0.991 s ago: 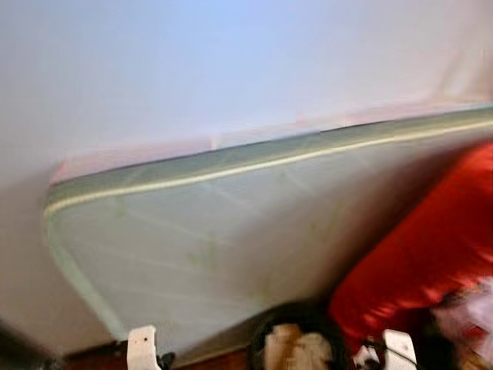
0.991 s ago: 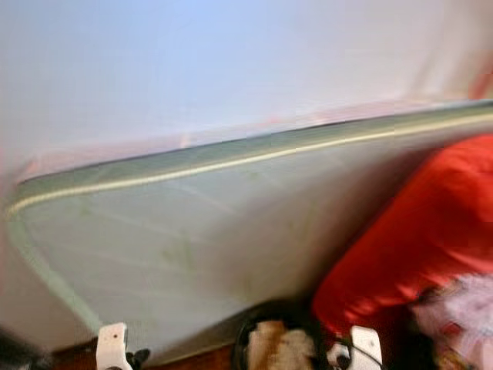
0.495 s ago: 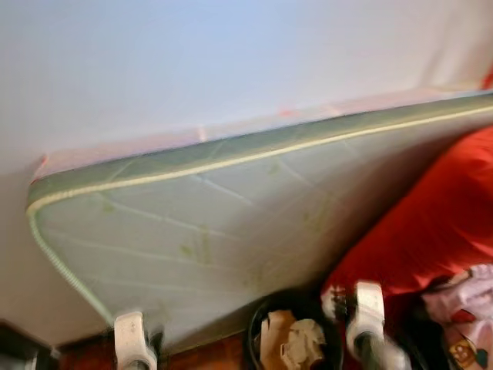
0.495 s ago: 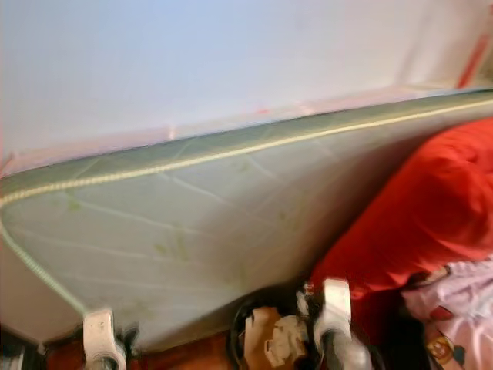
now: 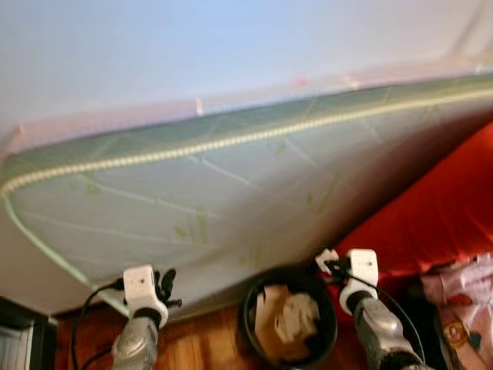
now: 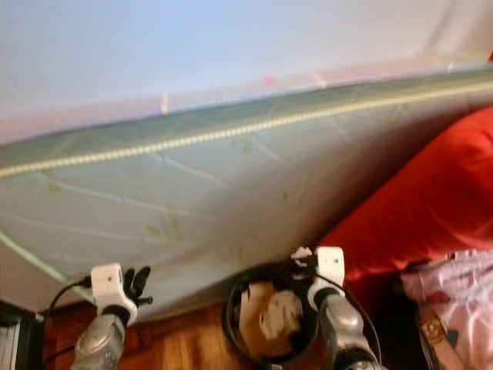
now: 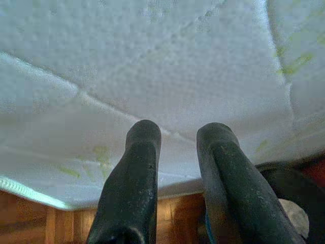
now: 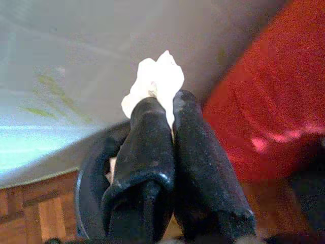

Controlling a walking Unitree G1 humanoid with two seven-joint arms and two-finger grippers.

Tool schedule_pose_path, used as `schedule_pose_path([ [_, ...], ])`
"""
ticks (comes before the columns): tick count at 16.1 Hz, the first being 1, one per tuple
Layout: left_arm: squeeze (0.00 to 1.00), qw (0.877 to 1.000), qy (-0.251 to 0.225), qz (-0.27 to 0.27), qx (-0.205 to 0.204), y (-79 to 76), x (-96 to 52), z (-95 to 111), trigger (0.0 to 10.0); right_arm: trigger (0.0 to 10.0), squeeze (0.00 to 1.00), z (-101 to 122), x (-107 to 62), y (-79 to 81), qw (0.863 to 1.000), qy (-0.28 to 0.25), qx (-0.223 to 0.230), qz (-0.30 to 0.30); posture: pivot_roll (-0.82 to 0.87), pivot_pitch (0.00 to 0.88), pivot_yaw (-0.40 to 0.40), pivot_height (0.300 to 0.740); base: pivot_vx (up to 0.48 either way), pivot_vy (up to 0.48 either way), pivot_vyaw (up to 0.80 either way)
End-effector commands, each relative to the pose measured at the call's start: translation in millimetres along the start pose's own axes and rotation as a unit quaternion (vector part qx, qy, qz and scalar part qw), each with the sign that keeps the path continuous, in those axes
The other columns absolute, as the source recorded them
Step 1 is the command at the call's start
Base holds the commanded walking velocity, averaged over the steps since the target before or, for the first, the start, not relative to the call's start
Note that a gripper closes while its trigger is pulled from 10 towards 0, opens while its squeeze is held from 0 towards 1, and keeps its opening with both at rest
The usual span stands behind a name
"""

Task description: Clean up the room

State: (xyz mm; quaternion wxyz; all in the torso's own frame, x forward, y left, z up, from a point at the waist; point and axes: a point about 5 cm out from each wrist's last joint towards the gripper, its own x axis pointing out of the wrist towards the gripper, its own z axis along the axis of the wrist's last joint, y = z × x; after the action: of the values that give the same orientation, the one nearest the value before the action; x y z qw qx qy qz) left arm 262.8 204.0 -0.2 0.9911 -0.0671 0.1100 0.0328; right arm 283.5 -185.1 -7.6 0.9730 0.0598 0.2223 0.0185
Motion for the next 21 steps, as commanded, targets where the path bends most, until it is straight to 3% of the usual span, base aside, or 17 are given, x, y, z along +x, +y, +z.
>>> schedule_pose_path([
  [1, 0.00, 1.000, 0.000, -0.022, 0.011, -3.6, -4.2, -2.7, 10.0, 10.0, 0.00, -8.7, -4.3, -9.1, 0.999, 0.019, 0.019, -0.026, 0.09, 0.305, -0.076, 0.740, 0.000, 0.000, 0.00],
  [5, 0.00, 1.000, 0.002, -0.023, 0.018, -6.0, -16.0, -11.5, 10.0, 10.0, 0.00, -10.3, -5.4, -8.4, 1.000, 0.018, 0.012, -0.020, 0.11, 0.372, -0.081, 0.740, 0.000, 0.000, 0.00],
  [9, 0.00, 0.999, -0.022, -0.034, 0.009, -16.8, -14.5, 0.2, 10.0, 10.0, 0.00, -0.6, -2.0, -5.7, 1.000, -0.004, 0.018, -0.013, 0.11, 0.413, -0.085, 0.740, 0.000, 0.000, 0.00],
  [18, 0.00, 0.999, -0.020, -0.025, 0.008, -19.1, -25.6, -0.8, 10.0, 10.0, 0.00, 2.6, 2.2, 10.1, 1.000, -0.011, 0.018, 0.012, 0.13, 0.419, -0.075, 0.740, 0.000, 0.000, 0.00],
  [20, 0.00, 1.000, -0.018, -0.024, 0.010, -18.5, -25.7, -0.5, 10.0, 10.0, 0.52, 0.9, 1.5, 10.4, 1.000, -0.011, 0.024, 0.017, 0.12, 0.419, -0.077, 0.740, 0.000, 0.000, 0.00],
  [21, 0.00, 1.000, -0.017, -0.023, 0.010, -18.2, -25.6, 0.9, 10.0, 10.0, 0.97, -2.6, 0.3, 8.9, 1.000, -0.001, 0.019, 0.017, 0.13, 0.421, -0.077, 0.740, 0.000, 0.000, 0.00],
])
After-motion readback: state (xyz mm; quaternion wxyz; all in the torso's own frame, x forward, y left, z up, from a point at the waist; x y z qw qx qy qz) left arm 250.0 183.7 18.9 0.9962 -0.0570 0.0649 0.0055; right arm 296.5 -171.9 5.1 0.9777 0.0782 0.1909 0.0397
